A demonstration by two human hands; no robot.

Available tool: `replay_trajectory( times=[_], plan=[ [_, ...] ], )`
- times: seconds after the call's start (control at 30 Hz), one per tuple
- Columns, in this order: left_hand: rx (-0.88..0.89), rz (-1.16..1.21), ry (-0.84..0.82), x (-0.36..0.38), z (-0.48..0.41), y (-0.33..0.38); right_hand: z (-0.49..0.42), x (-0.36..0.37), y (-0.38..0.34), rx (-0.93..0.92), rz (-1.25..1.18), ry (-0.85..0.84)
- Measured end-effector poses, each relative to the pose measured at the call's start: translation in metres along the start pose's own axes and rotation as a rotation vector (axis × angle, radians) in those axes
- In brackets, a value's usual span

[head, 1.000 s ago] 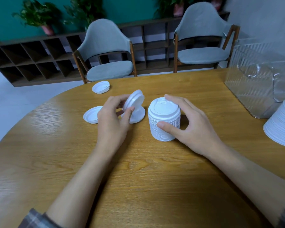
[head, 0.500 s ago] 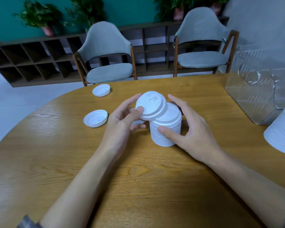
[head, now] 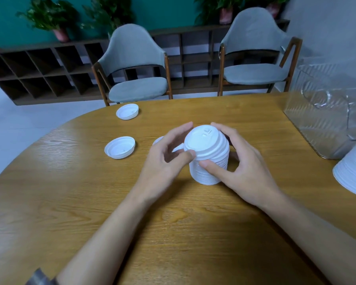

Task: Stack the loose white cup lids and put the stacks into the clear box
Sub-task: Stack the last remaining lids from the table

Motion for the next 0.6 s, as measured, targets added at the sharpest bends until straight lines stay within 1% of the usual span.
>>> replay_trajectory(
  times=[0.07, 0.13, 0.27, 0.47, 0.6],
  plan=[
    [-0.009, 0.036, -0.005, 0.001, 0.000, 0.002, 0.000, 0.000, 0.000, 0.001, 0.004, 0.000],
    [-0.031, 0.043, 0.043, 0.003, -0.001, 0.000, 0.000, 0.000, 0.000, 0.011, 0.013, 0.001],
    [-0.050, -0.031, 0.131, 0.008, -0.002, 0.003, 0.000, 0.001, -0.001, 0.028, 0.015, 0.008],
    [-0.029, -0.097, 0.190, 0.014, -0.003, 0.003, 0.000, 0.002, -0.002, 0.022, 0.019, -0.008],
    [-0.021, -0.107, 0.198, 0.016, -0.001, 0.001, -0.001, 0.002, -0.002, 0.017, 0.020, -0.027]
  ],
)
Point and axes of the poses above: each hand's wrist, its own z-axis away from the middle knuckle, its own x-axis out of the palm, y = z × x, the point moved 2 cm from there along -z, towards the middle knuckle, and after that the axes turned 14 degrees about -z, right-handed, at the moved point
